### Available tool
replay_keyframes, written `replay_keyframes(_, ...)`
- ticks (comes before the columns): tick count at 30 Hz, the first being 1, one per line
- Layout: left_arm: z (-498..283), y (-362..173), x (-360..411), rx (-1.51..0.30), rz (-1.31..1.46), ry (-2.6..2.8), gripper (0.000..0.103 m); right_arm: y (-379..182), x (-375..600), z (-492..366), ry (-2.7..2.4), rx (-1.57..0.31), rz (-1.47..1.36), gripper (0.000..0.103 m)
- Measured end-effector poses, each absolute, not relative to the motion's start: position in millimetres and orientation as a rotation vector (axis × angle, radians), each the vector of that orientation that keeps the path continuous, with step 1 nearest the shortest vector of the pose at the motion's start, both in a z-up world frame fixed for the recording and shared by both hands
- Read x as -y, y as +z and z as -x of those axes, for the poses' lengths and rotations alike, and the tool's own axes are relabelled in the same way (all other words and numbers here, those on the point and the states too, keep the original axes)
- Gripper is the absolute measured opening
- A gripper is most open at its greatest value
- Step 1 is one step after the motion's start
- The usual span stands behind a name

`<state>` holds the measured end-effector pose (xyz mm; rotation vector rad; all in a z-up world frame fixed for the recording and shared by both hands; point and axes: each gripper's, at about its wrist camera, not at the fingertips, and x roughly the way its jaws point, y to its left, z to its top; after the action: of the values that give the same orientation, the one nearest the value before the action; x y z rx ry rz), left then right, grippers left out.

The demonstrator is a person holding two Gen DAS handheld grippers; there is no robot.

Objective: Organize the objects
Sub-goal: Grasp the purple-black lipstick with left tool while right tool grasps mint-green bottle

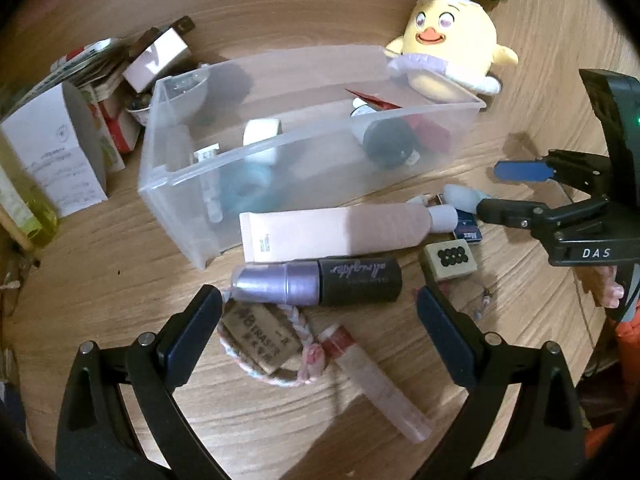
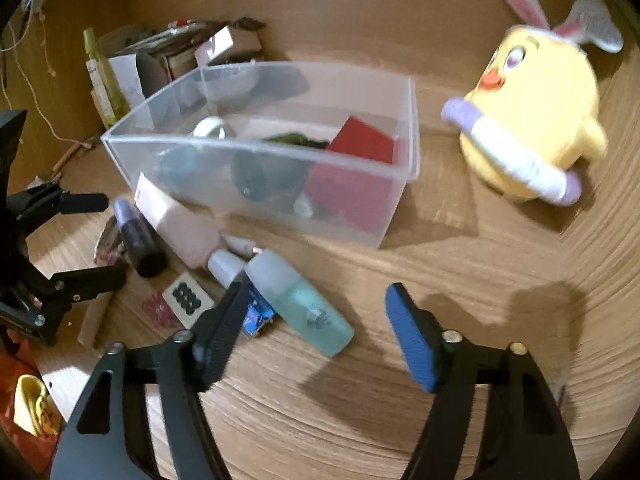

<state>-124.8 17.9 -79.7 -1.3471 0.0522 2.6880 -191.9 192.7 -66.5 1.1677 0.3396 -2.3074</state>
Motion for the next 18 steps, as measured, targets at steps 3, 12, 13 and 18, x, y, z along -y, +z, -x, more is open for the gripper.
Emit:
replay_keyframes(3,133.4,-82.5,-17.6,-0.035,1.374,2.682,0.099,-74.3,-188.5,192.6,-2.289,-0.347,-1.178,0.052)
replay_keyframes(12,135.7,-85.4,-19.0,0.005,1.361,2.691,0.091,-76.3,-185.0,187.6,-2.284,-0.354,-1.166,0.022)
replay_keyframes(13,132.8,-83.5,-18.8,0.009,1.349,2.701,0.091,-75.7,-187.4,186.9,-2.292,-0.345,-1.165,0.022)
replay_keyframes(18,120.4,-71.7,-15.9,0.044,1.296,2.736,0.091,-70.6,-201.7,186.6,-2.325,-0.275,-1.156,0.022)
